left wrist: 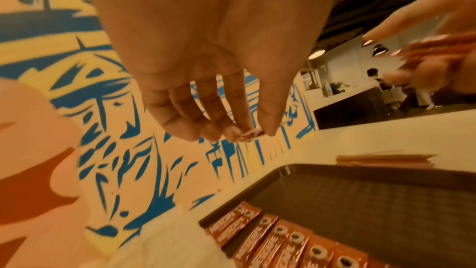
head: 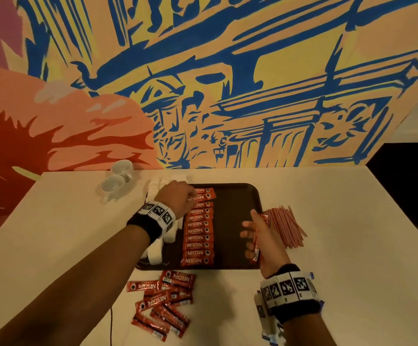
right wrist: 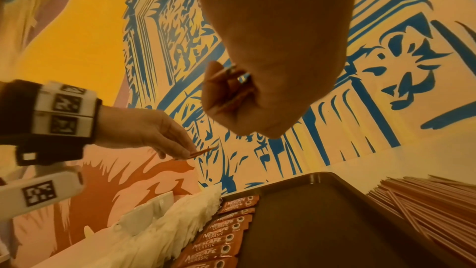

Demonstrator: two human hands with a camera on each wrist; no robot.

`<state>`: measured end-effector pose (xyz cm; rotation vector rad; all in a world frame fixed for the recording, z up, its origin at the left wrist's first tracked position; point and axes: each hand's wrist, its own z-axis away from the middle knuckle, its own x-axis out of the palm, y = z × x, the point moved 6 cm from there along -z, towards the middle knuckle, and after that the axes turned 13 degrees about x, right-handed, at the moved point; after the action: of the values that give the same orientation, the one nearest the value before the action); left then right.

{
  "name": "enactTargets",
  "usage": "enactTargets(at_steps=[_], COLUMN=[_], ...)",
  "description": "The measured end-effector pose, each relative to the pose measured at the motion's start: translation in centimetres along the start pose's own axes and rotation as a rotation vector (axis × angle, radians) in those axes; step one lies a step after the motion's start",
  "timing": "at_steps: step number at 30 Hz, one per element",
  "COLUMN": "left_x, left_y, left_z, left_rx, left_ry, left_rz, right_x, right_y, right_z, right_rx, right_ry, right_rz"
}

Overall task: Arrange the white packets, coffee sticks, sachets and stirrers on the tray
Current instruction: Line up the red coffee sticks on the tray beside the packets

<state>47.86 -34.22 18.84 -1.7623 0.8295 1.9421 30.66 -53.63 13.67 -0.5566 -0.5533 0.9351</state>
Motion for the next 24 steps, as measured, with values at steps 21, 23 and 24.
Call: enactTargets(at_steps=[21,23,24], left_x=[11.2,11.3,11.3], left_y=[-4.6,-4.7,-4.7], left_z=[-9.8,-9.9,-10.0], left_rx=[0.015,0.012,0.008], left_ry=[-0.312,-0.314,-0.314], left_rz=[-0.342,-0.336,-0.332], right_x=[-0.1,-0.2,-0.3], right_y=[0.3,0.6,0.7], right_z=[-4.1,-4.1,-4.0], right_rx=[0.087,0.091,0.091], right_ry=[0.021,0.012,0.006], right_rz=[0.031,0.025,0.024])
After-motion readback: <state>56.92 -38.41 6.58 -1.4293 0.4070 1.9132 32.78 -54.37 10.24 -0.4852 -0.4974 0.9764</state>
